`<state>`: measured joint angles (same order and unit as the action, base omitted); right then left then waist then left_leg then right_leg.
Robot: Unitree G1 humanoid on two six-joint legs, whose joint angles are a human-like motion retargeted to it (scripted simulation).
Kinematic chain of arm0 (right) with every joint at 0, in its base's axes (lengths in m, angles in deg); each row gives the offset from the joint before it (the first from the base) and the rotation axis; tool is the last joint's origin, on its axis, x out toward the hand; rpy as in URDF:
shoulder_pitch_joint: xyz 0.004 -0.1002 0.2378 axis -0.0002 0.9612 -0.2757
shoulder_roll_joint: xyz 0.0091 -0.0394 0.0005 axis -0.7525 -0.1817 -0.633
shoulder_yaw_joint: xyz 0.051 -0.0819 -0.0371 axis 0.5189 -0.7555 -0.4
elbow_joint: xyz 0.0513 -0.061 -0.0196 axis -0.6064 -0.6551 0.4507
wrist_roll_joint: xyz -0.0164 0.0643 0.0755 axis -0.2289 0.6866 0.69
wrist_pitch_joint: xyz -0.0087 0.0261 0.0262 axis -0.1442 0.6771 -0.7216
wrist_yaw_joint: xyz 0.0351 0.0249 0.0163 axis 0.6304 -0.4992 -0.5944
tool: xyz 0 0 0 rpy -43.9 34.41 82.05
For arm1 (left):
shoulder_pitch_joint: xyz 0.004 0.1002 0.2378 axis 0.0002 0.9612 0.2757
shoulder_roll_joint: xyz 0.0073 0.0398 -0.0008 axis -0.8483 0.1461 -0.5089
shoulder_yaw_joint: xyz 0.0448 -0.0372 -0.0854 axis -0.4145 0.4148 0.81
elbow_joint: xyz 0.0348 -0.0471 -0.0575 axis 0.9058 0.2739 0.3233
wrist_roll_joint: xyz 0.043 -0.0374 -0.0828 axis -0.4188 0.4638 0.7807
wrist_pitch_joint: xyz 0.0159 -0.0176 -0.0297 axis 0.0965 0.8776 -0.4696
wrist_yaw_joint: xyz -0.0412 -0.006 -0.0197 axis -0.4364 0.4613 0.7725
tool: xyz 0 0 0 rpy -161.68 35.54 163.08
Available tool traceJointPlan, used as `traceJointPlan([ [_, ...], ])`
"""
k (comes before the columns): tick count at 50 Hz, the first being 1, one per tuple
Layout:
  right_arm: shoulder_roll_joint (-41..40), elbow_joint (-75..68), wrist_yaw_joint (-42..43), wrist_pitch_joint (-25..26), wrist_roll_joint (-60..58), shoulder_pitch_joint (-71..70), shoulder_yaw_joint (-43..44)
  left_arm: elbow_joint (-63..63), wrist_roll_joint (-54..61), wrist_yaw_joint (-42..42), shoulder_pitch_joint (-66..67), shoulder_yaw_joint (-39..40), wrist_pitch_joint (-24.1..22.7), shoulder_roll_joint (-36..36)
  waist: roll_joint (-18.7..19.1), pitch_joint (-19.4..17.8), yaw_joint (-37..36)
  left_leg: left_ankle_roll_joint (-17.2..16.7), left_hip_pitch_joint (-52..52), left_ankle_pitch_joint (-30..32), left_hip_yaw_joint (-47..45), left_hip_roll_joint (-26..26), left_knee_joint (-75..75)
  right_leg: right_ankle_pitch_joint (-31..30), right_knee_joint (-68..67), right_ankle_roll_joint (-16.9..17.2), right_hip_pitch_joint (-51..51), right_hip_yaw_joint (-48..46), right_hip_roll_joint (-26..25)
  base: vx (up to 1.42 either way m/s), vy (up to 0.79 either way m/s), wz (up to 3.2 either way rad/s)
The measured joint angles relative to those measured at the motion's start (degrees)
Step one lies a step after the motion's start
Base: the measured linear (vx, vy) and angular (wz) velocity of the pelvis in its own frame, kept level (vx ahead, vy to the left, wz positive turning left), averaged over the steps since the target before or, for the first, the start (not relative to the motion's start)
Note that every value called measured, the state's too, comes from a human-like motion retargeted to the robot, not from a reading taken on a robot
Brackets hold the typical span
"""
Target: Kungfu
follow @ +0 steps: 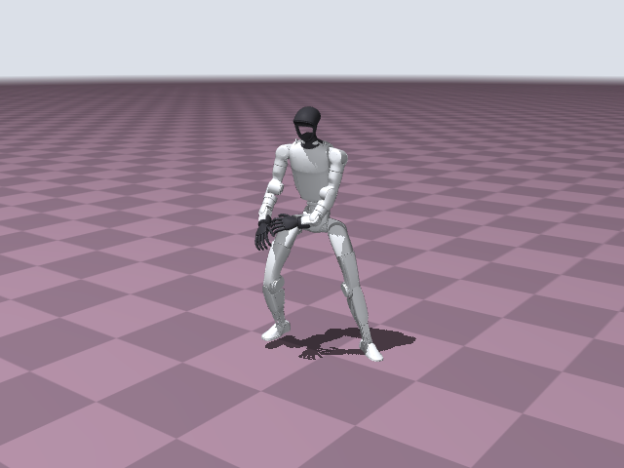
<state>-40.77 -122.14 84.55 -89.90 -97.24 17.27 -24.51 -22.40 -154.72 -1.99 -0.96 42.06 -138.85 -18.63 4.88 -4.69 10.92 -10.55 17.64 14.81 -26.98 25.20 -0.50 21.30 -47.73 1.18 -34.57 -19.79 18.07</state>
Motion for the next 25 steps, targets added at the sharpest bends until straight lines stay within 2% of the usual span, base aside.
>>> traceJointPlan([
  [2, -1.58, -2.91, -1.67, -0.28, -1.84, 3.15, 2.26, 6.85, 1.54, -2.55, -0.75, -2.88, -2.09, 2.03, 0.29, -2.24, 1.94, -0.25, -0.04, 0.55, -1.32, 0.97, -0.12, 1.42, -1.81, -0.91, -1.54, 0.04, -0.74, -0.53, -0.22, -0.44],
  [7, -3.24, -2.74, -2.11, -2.2, 0.72, 8.97, 2.98, 9.74, 2.59, -1.42, 1.1, -8.0, -1.1, 4.08, 0.66, -4.58, 5.7, 0.18, -0.49, 0.78, -1.99, 2.55, -0.24, 3.1, -4.23, -2.62, -4.97, 0.97, -2.98, -0.33, -0.12, -0.56],
  [13, -4.84, 1.24, -2.21, -0.16, 7.38, 12.82, 4.21, 7.67, 1.66, 1.09, 0.87, -10.94, -3.04, 3.54, 0.73, -5.07, 7.23, 1.16, -1.45, 0.43, -2.9, 2.82, -0.08, 4.35, -5.98, -4.09, -6.99, 1.99, -3.81, -0.15, 0.0, -0.32],
  [22, -4.93, 4.25, -10.22, 1.79, 19.73, 13.11, 4.35, 4.63, 6.77, 9.53, -0.71, -11.91, -6.7, 2.53, 2.44, -5.32, 7.25, -1.16, -2.24, 1.79, -3.38, 2.87, -0.48, 5.62, -7.72, -4.6, -6.75, 2.75, -3.96, 0.0, 0.08, 0.07],
  [25, -5.79, 4.8, -15.84, 3.57, 27.9, 13.16, 5.13, 2.93, 10.25, 11.87, -0.79, -11.93, -8.77, 2.55, 2.86, -5.26, 6.92, -1.42, -1.77, 2.1, -3.01, 2.35, -0.51, 5.76, -7.86, -4.41, -6.37, 2.79, -3.33, 0.07, 0.09, 0.31],
])
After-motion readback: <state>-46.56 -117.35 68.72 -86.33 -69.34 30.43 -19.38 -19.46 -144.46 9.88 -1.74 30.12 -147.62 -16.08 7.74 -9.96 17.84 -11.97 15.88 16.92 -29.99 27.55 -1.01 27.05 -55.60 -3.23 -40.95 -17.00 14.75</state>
